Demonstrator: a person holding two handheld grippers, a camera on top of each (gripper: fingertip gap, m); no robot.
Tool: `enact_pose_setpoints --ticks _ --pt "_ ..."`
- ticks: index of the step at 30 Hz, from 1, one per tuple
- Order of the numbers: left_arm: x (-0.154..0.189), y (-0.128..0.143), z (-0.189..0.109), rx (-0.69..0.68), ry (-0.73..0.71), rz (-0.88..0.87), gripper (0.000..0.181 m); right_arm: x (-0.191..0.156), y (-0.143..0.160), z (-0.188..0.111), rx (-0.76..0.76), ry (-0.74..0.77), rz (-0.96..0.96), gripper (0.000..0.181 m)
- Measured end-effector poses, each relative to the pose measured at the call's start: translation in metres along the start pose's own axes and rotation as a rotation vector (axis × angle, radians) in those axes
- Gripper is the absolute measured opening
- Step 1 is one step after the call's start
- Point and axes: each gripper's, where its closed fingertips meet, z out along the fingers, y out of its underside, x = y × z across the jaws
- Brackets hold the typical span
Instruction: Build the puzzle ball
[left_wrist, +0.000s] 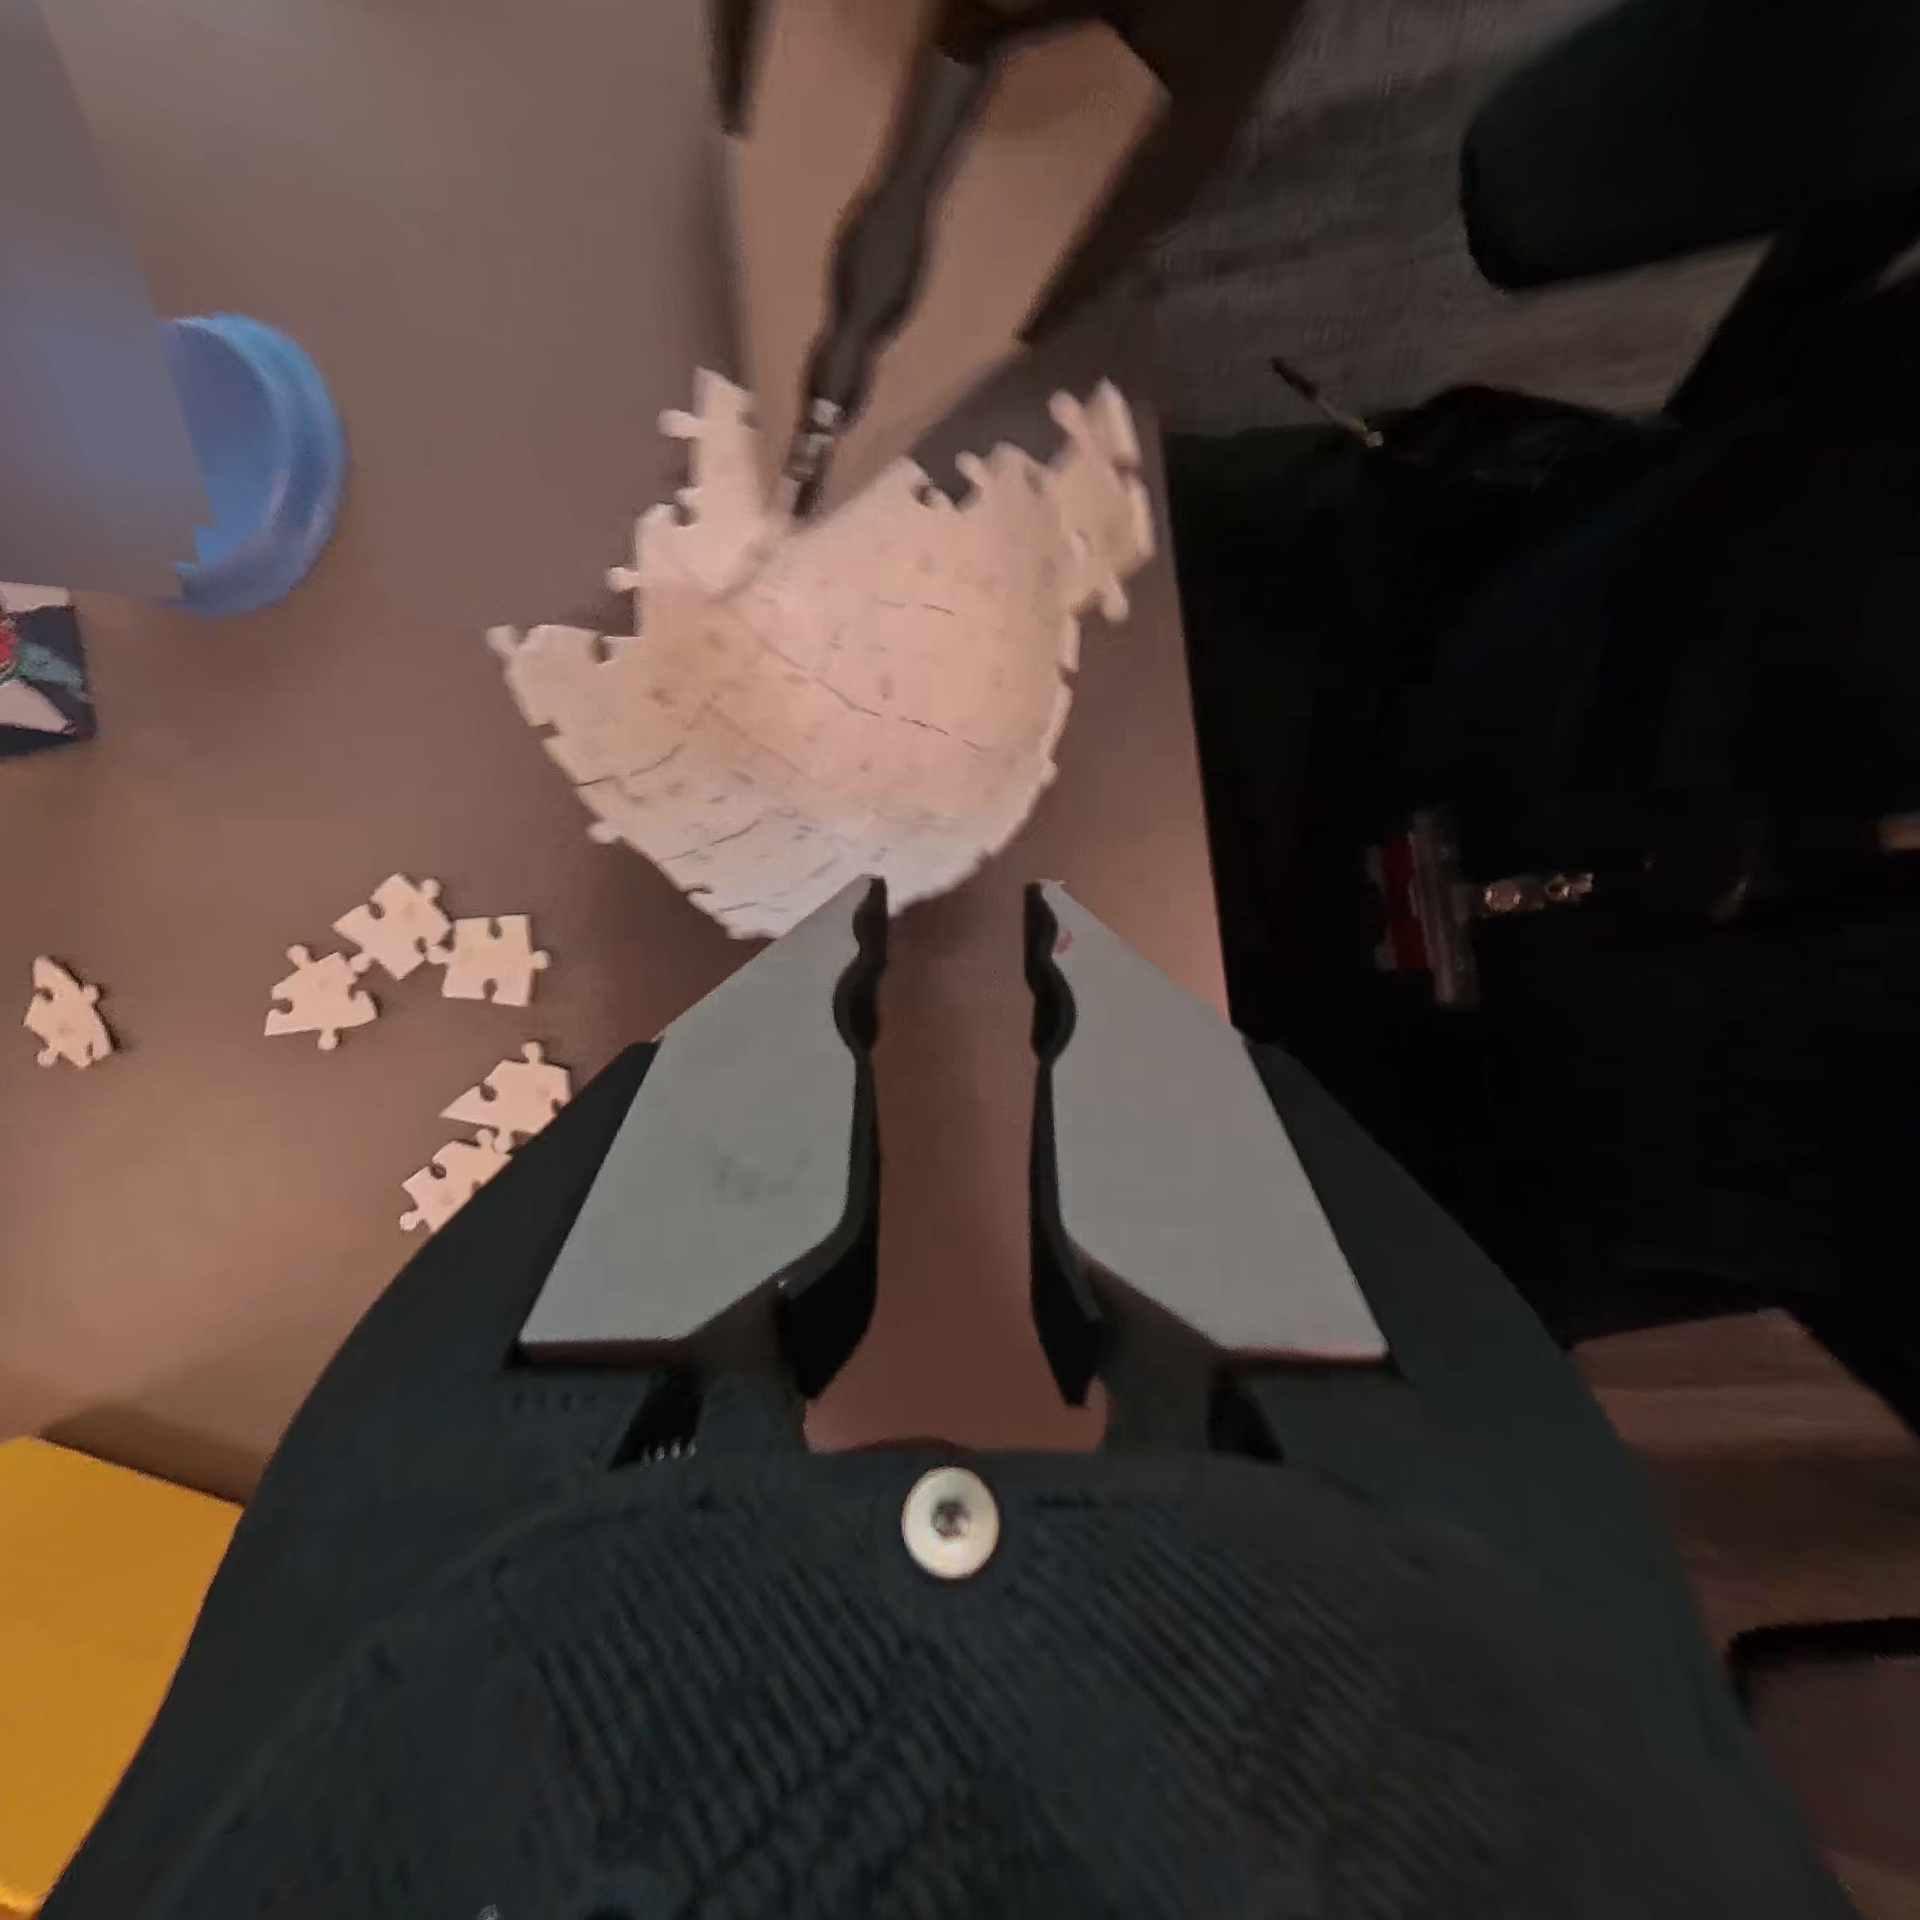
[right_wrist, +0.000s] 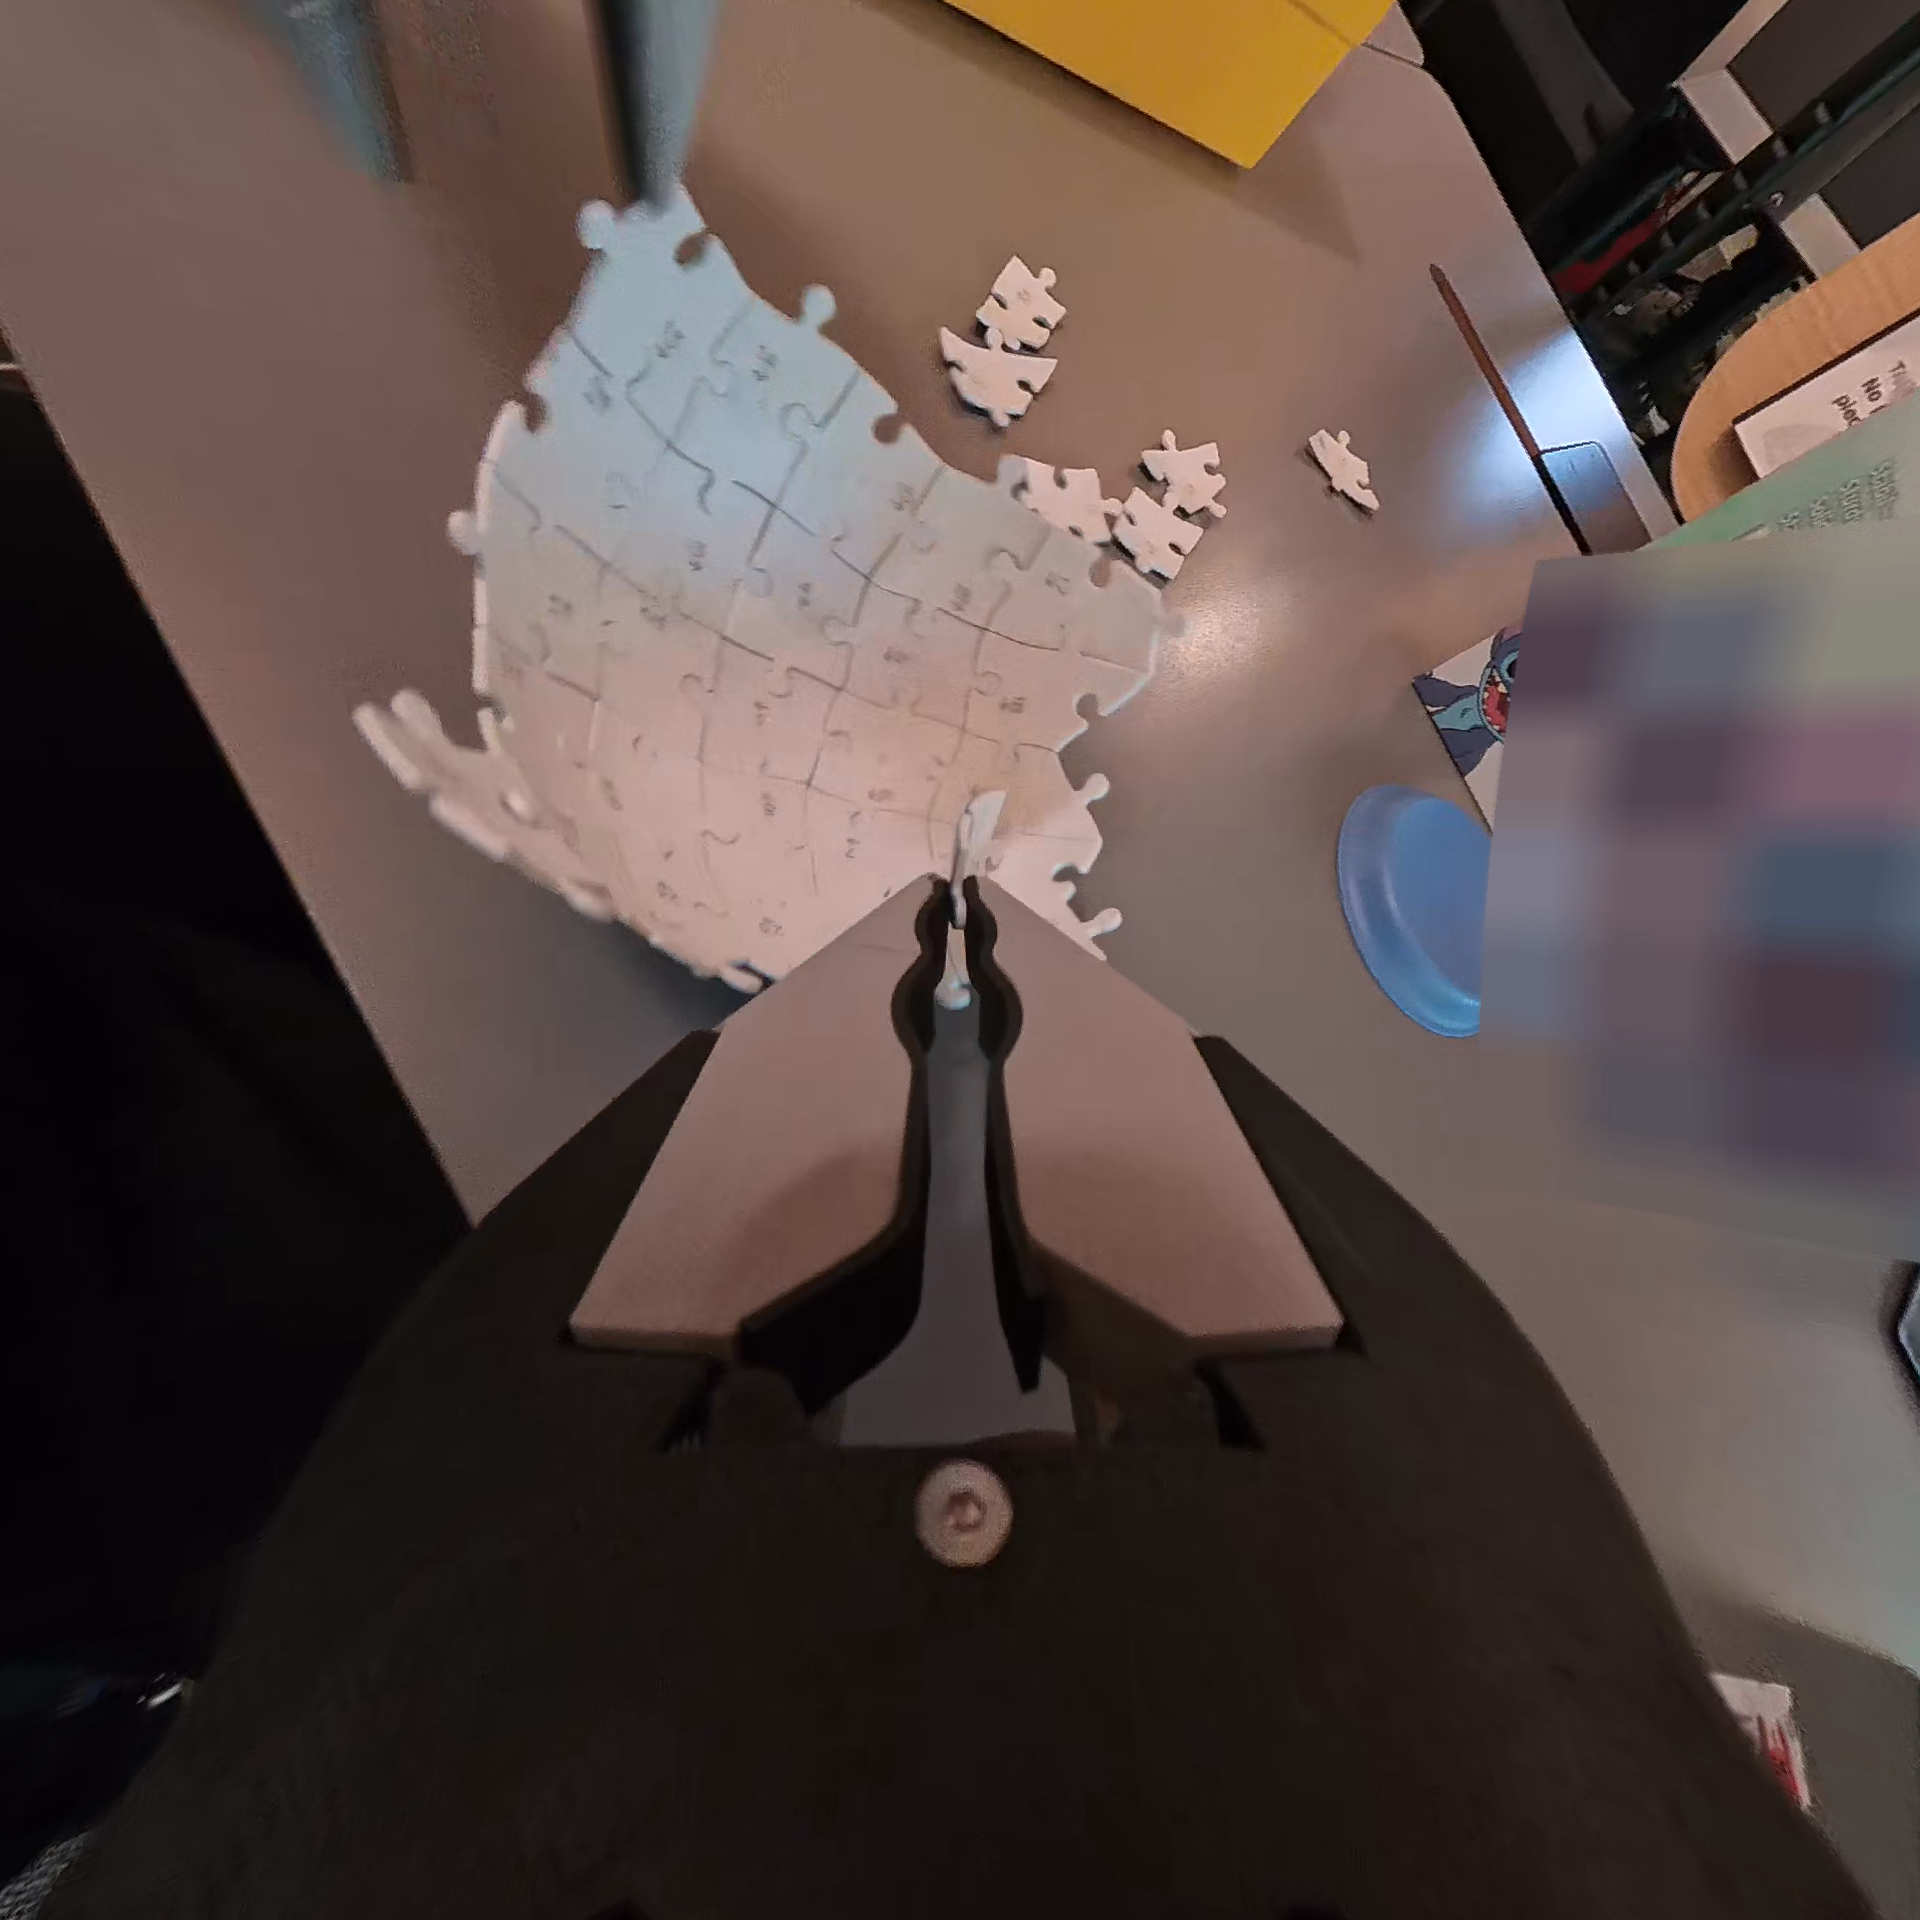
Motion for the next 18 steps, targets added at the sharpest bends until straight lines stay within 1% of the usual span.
enact_pose_setpoints --ticks 2,3,5,8,10,12,14,15,17,18 --pt "0.010 0.006 0.013 -0.043 -0.055 0.098 0.042 0.006 0.000 0.003 0.007 0.003 -0.004 0.000" --pt "0.011 0.007 0.019 -0.054 -0.098 0.149 0.048 0.007 0.000 0.005 0.012 -0.002 -0.004 0.000" --pt "0.009 0.006 0.027 -0.059 -0.170 0.229 0.048 0.011 0.000 0.008 0.015 -0.007 -0.006 0.000" --pt "0.011 0.001 0.036 -0.044 -0.160 0.278 0.044 0.015 -0.001 0.010 0.028 -0.006 -0.020 0.000" --pt "0.006 0.000 0.038 -0.051 -0.168 0.295 0.044 0.017 -0.001 0.012 0.030 -0.009 -0.027 0.000" --pt "0.001 -0.004 0.035 -0.025 -0.187 0.329 0.045 0.019 0.000 0.013 0.034 -0.009 -0.034 0.000" --pt "-0.001 -0.013 0.026 0.023 -0.203 0.364 0.046 0.020 -0.001 0.013 0.051 -0.015 -0.038 0.000" --pt "0.001 -0.016 0.021 0.050 -0.186 0.371 0.049 0.021 -0.002 0.012 0.061 -0.017 -0.037 0.000" --pt "0.004 -0.013 0.016 0.051 -0.130 0.368 0.060 0.023 -0.005 0.012 0.092 -0.022 -0.035 0.000" --pt "0.000 -0.007 0.016 0.029 -0.126 0.371 0.060 0.024 -0.006 0.012 0.104 -0.026 -0.032 0.000"
